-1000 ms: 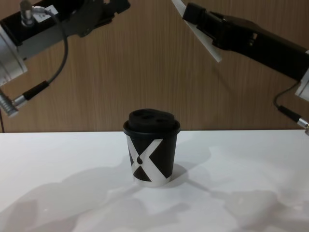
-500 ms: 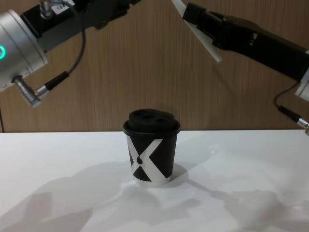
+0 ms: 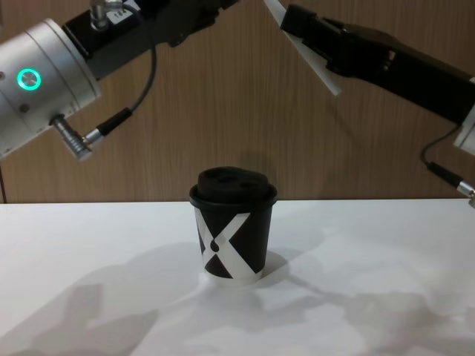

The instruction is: Pick up the straw with one hand, pass it to the other hand, and insert it into the cup.

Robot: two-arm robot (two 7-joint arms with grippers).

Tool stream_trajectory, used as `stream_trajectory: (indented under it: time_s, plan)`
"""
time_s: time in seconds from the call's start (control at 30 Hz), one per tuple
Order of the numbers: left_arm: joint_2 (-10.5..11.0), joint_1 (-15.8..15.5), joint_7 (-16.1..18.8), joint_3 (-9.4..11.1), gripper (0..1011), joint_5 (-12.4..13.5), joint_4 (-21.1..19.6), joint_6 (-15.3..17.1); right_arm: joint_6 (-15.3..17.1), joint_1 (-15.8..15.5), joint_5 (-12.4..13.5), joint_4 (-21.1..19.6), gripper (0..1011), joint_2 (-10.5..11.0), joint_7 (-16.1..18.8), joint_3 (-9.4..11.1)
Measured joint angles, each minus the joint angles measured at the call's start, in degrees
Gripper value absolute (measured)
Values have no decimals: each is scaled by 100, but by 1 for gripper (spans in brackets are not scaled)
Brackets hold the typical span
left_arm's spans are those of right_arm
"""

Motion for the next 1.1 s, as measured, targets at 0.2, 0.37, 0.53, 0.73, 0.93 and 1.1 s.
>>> stream_trajectory:
  time_s: [0.2, 0.37, 0.53, 0.73, 0.93, 1.1]
  plan:
    - [-42, -108, -20, 77, 1000, -13, 125, 0, 0, 0, 0, 0, 0, 0, 0, 0]
    - [-64, -172, -28, 119, 1000, -25, 192, -3, 0, 0, 0, 0, 0, 0, 0, 0]
    - [-85, -232, -35, 161, 997, -35, 260, -27, 0, 0, 0, 0, 0, 0, 0, 0]
    - [-111, -302, -35, 210, 869, -44, 337, -61, 0, 0, 0, 0, 0, 0, 0, 0]
    - [-119, -352, -22, 248, 659, -69, 392, -82, 0, 0, 0, 0, 0, 0, 0, 0]
    - [-117, -370, -10, 267, 528, -90, 411, -99, 0, 0, 0, 0, 0, 0, 0, 0]
